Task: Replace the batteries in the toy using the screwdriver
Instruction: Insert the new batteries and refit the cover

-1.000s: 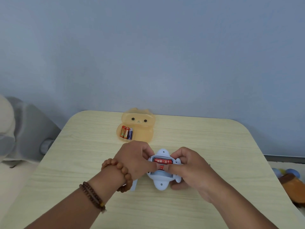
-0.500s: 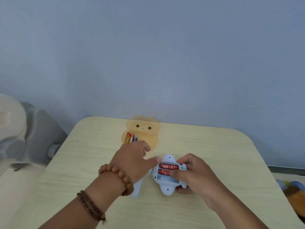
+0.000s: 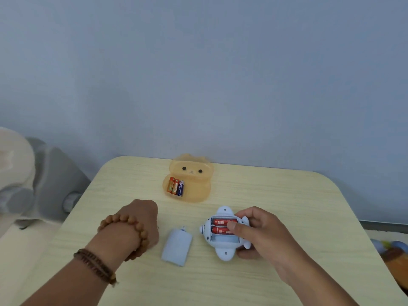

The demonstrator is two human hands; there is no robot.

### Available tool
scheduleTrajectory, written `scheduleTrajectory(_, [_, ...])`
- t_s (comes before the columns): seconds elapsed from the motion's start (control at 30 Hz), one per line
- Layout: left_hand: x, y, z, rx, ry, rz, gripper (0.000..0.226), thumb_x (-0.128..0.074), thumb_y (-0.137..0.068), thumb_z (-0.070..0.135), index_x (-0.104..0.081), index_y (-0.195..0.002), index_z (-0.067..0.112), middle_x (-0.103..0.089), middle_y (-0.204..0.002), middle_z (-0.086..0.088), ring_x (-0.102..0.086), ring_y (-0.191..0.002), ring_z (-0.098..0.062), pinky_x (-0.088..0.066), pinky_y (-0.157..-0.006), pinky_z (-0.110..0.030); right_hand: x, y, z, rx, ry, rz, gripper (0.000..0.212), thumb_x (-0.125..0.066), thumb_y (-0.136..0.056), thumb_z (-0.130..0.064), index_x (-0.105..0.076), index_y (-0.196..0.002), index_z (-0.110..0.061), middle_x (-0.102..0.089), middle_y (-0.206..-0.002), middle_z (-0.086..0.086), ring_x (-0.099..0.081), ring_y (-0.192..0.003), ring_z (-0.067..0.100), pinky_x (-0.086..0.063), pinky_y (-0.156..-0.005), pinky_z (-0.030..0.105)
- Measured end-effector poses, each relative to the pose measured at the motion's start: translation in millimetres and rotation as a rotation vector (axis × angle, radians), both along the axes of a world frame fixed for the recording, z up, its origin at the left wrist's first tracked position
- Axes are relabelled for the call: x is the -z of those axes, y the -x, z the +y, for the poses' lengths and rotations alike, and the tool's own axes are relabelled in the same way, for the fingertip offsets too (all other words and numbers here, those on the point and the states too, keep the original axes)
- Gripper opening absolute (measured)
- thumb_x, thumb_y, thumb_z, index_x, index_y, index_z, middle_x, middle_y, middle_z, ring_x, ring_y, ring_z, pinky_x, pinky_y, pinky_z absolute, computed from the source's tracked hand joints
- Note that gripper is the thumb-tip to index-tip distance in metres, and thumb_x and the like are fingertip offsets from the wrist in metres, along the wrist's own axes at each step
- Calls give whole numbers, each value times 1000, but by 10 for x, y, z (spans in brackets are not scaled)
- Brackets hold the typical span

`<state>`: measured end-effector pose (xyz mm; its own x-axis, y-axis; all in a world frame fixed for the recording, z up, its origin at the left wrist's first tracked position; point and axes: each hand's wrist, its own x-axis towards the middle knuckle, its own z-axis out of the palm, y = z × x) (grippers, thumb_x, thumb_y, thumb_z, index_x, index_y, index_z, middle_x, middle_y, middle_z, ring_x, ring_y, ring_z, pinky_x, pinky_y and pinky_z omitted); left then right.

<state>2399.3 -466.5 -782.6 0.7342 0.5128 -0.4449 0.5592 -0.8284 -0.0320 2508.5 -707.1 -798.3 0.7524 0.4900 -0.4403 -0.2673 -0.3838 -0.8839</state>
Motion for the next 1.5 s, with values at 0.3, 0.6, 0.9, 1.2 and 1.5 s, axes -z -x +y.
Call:
scheduleTrajectory(0.3, [-29, -155, -461, 278, 282, -788, 24, -67, -86, 28, -62, -108, 37, -64, -96, 17, -60, -86, -6, -53, -77, -36, 3, 46, -2, 23, -16, -50, 5, -73, -90, -26, -77, -93, -25, -76, -75, -9, -71, -71, 6, -65, -65, 33])
scheduleTrajectory(0.6, [40, -211, -894, 484, 342, -854, 31, -59, -84, 24, -62, -110, 42, -64, -85, 14, -55, -76, -4, -49, -62, -26, 1, 49, 11, 48, -5, -45, 9, -68, -94, -23, -77, -93, -23, -79, -89, 3, -76, -88, 25, -65, -78, 46])
scheduleTrajectory(0.9, [47, -210, -889, 511, 193, -845, 19, -63, -74, 26, -63, -89, 38, -52, -58, 14, -45, -54, -7, -12, -53, -7, 12, 75, -3, 64, -22, -49, 9, -71, -92, -30, -76, -93, -24, -79, -91, 4, -78, -83, 20, -66, -76, 42])
scheduleTrajectory(1.2, [86, -234, -829, 549, 253, -786, 20, -64, -77, 26, -64, -93, 38, -64, -68, 13, -54, -64, -10, -22, -54, -13, 19, 79, -6, 71, -23, -54, 9, -73, -90, -31, -76, -96, -25, -79, -90, 0, -77, -84, 20, -65, -74, 39])
scheduleTrajectory(1.5, [91, -302, -850, 574, 304, -762, 21, -59, -78, 20, -69, -90, 33, -67, -78, 13, -56, -72, -8, -42, -72, -26, 10, 45, -12, 76, -23, -14, 10, -72, -92, -25, -78, -99, -26, -79, -96, 8, -74, -94, 32, -66, -74, 41])
